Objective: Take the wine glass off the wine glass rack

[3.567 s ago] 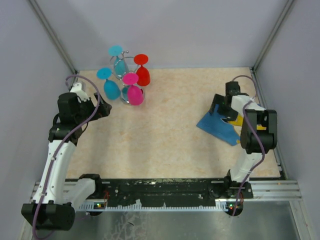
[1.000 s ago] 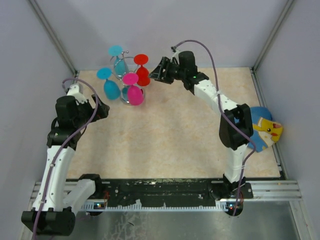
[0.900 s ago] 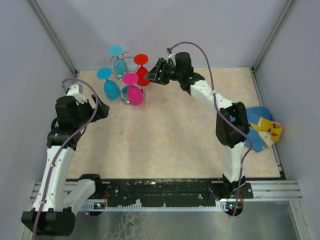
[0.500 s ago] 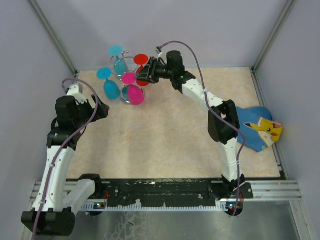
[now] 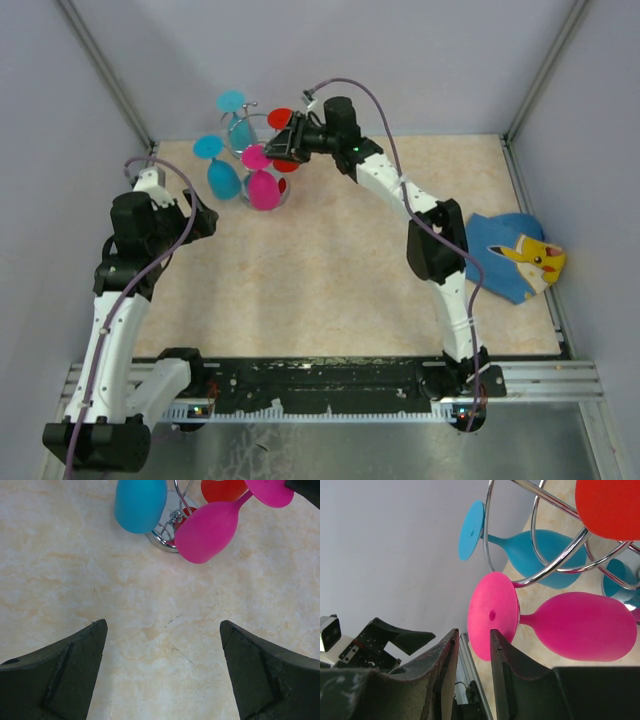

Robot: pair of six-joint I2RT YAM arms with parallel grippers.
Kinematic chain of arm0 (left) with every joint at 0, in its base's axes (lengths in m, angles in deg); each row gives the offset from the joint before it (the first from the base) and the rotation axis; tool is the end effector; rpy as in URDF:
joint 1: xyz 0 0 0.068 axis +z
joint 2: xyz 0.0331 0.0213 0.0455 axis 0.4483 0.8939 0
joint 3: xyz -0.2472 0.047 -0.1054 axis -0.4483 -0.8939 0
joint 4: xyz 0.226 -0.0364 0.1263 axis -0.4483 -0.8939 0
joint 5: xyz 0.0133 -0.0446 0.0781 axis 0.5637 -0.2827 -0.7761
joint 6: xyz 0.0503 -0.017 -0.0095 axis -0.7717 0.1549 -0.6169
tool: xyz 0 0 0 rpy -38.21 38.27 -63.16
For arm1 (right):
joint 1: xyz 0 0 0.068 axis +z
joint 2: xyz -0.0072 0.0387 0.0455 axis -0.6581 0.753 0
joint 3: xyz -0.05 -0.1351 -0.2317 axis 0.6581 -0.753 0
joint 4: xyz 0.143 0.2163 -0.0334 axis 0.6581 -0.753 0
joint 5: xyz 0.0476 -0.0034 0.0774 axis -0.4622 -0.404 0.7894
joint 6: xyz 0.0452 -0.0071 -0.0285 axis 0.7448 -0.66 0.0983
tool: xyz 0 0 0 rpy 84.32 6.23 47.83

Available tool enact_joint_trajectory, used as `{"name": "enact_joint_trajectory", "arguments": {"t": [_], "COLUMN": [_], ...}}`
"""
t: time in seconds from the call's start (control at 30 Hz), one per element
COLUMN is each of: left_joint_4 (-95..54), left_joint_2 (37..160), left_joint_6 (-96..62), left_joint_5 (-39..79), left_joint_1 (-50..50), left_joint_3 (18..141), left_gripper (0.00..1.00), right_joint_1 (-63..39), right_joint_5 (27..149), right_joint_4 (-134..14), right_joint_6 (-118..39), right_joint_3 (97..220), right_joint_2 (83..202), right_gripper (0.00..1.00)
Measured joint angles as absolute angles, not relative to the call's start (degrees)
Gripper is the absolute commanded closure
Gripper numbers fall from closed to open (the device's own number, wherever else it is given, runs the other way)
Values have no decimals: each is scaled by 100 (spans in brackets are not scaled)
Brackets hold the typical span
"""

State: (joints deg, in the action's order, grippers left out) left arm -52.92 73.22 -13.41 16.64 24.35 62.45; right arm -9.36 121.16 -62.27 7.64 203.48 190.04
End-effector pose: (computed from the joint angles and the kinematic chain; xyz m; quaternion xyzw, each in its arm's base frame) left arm 0.1866 -0.0104 0.3525 -0.0721 0.8380 -0.1156 0.5284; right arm 0.4429 0.3015 0.3259 -0.0769 0.7526 0.6013 0.2571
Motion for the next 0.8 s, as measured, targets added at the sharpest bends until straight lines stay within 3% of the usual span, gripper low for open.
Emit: {"name": "enact_joint_trajectory", "arguments": {"t": [0.8], "left_joint_4": [-5332], "left_joint_2": [7245], "left_joint_6": [-1444], "left_joint_5": [1579], "left_joint_1": [2435], "left_joint_3": [6172], "left_gripper": [0], "right_joint_1": [-938], "right_joint_5": [11990], "right_joint_4": [-5462], "right_joint_6": [530], "right_joint_3": [18201], "right_joint_2": [17872], "right_gripper": [64]}}
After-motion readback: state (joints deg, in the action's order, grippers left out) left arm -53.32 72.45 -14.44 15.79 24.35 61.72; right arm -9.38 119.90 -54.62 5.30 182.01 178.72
